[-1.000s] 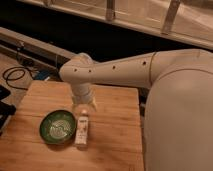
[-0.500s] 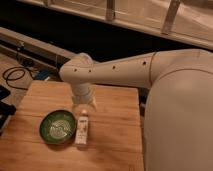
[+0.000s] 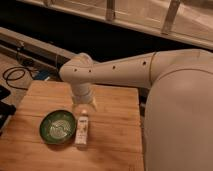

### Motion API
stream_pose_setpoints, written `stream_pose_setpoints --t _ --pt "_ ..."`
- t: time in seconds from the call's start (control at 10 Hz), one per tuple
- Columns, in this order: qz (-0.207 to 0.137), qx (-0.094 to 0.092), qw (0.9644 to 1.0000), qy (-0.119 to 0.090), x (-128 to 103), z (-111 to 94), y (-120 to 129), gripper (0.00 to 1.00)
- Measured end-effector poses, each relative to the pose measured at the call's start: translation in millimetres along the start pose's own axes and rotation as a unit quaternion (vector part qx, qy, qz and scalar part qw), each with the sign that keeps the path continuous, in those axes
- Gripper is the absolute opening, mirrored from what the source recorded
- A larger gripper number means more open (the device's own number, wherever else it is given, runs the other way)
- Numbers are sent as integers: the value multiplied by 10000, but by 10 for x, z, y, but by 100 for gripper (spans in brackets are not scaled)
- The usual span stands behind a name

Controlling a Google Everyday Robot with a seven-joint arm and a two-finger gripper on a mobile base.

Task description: Place the bottle in the ceramic bowl

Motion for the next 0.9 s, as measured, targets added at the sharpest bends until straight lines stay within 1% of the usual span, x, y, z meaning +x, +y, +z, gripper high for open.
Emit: stream_pose_setpoints --t 0.2,0.3,0.4,0.6,0.7,0.8,0.9 --pt "-5 23 10000 -8 9 9 -8 65" --pt "-9 15 10000 -20 41 55 -21 65" --pt "12 21 10000 2 84 177 -82 65" --pt "59 -42 9999 77 189 497 -174 65" --pt "102 -92 9998 125 261 673 -229 65" --pt "143 -145 9997 154 308 771 -264 65" --pt "186 -239 9993 197 369 878 -278 65"
